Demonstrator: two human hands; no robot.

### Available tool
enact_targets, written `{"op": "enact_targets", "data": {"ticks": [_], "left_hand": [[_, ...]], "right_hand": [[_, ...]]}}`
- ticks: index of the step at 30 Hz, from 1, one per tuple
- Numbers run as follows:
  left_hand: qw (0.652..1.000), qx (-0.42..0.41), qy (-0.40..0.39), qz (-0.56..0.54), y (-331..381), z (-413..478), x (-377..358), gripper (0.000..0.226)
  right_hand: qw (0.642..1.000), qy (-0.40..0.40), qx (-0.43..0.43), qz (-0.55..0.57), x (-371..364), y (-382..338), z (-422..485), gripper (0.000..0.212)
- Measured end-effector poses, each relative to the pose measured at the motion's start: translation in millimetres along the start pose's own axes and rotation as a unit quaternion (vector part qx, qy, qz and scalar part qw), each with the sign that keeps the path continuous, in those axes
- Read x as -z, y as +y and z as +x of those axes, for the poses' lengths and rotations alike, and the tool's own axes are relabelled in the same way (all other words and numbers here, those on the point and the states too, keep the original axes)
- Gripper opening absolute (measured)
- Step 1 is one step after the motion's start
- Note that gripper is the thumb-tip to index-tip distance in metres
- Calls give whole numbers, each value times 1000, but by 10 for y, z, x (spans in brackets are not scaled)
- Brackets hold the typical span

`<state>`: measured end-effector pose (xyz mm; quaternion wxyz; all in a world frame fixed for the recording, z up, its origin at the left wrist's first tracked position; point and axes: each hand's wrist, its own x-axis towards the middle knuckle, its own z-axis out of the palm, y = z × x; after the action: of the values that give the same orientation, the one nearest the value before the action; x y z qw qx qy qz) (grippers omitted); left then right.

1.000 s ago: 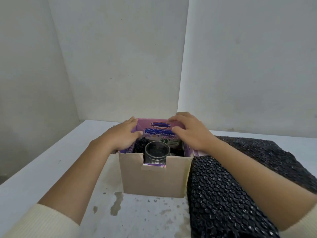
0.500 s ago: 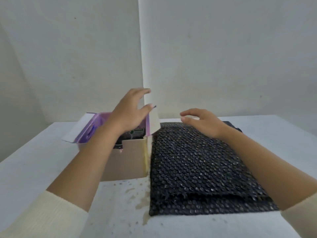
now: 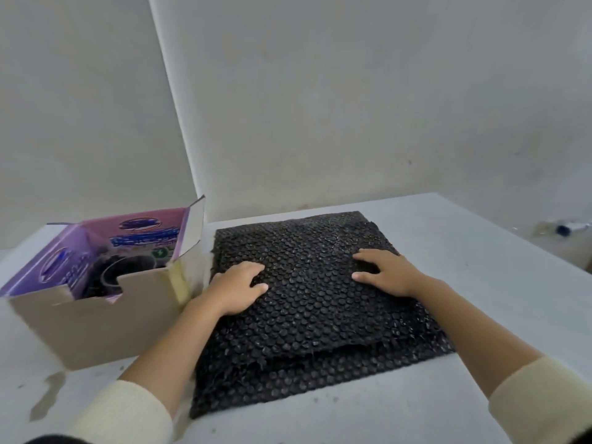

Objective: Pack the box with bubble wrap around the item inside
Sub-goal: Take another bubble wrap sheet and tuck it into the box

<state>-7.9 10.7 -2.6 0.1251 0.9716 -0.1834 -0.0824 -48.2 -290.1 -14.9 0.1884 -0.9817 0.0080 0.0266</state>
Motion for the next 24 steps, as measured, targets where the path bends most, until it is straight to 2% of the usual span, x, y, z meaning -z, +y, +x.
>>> {"op": "enact_targets", "data": {"ticks": [7,10,13,16,20,22,24], "left_hand": [[989,-41,125,-61,-54,2,13,11],[980,-42,152,-121,-30,-11,133,13],[973,-39,185,-135,4,-21,296,16],[958,-43,216,-184,9,12,366,17],[937,-28,237,-257,10,63,331,17],[937,-21,238,-255,20,74,314,21],[953,-14,229,-198,14,87,263,20]], "right_hand": [[990,128,30,56,-71,62,37,9],[988,141,49,50,-33,48,47,7],[982,149,61,95,119,-22,37,19],[978,168,62,106,308,-99,21,12],[976,174,78,109,424,-123,77,14],[978,162,75,109,401,-125,119,11],[980,161,68,95,324,-102,167,12]]}}
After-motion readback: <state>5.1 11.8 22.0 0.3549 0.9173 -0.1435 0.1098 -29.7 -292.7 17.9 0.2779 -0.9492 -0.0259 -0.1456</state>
